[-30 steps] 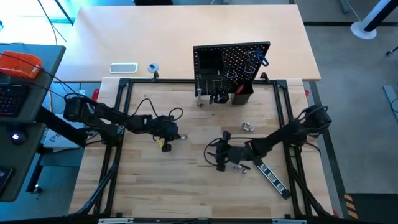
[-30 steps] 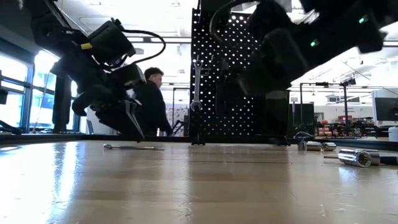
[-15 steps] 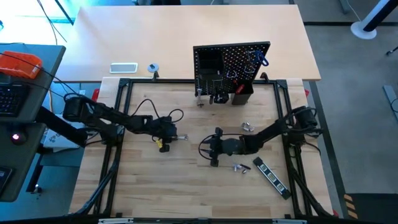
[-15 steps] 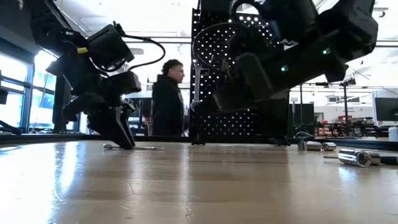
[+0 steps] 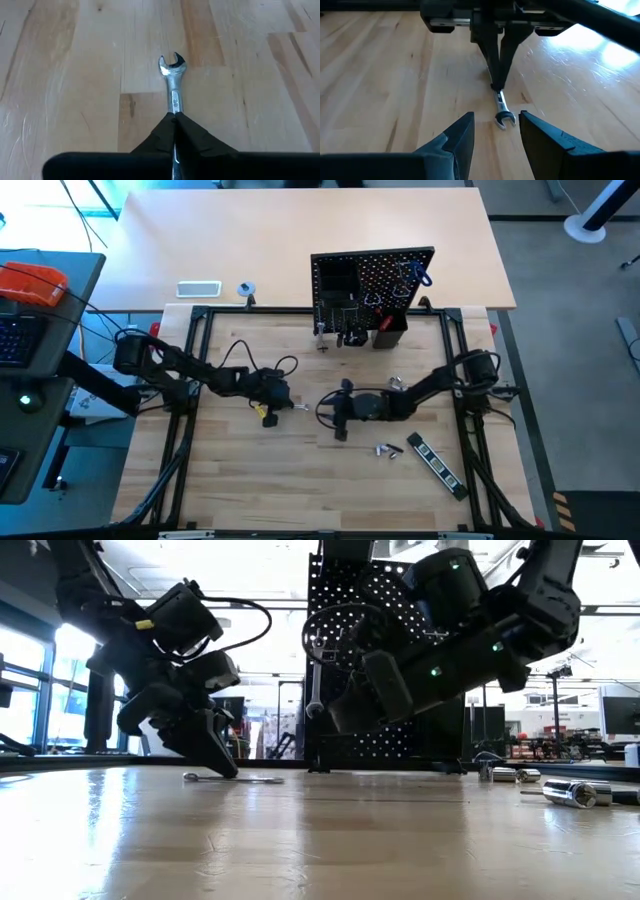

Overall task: Hang tools onto peg board
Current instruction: Hang the silver wrench on the peg board

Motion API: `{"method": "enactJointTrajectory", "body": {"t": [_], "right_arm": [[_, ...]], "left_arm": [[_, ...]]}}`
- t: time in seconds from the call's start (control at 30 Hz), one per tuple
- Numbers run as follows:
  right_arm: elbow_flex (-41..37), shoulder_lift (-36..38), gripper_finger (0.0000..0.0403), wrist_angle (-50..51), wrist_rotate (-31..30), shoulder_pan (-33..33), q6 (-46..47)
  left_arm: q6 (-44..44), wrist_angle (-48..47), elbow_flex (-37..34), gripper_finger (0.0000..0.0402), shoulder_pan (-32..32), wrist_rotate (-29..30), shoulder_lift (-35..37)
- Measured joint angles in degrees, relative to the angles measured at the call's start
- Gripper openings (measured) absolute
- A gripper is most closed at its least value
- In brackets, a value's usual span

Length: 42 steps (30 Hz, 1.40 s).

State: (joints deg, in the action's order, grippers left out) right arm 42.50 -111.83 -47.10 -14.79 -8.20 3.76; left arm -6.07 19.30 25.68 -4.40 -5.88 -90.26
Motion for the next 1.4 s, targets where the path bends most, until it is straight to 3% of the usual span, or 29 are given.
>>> {"method": "enactJointTrajectory", "body": {"t": [0.43, 0.57, 0.67, 0.9, 1.07, 1.23, 1.4], "right_arm": [[11.3, -9.0, 0.0154, 5.4, 3.3, 1.2, -5.2], [14.5, -11.7, 0.0154, 8.2, 3.4, 3.0, -2.8], [15.2, -13.0, 0.0154, 8.3, 6.7, 4.9, 0.3], [16.2, -13.0, 0.0150, 12.1, 11.2, 7.4, 0.7], [17.8, -12.6, 0.0101, 19.6, 11.7, 7.5, -0.3], [17.8, -12.6, 0.0016, 22.2, 13.6, 7.4, -1.1], [17.7, -12.6, 0.0007, 22.9, 13.5, 6.0, -0.5]], "left_arm": [[0.0, 0.3, 2.3, 0.0000, 0.4, -2.3, 0.2], [-0.1, -4.1, 3.7, 0.0000, 0.4, -1.5, 0.2], [-0.1, -7.3, 4.0, 0.0004, 0.4, -1.0, 1.2], [-1.1, -14.4, 4.2, 0.0042, 0.4, 2.8, 7.7], [-3.1, -19.6, 4.2, 0.0074, -0.3, 5.6, 11.7], [-3.1, -21.5, 4.2, 0.0098, -1.4, 2.8, 10.8], [-1.8, -20.2, 4.1, 0.0115, -0.8, 0.1, 7.9]]}}
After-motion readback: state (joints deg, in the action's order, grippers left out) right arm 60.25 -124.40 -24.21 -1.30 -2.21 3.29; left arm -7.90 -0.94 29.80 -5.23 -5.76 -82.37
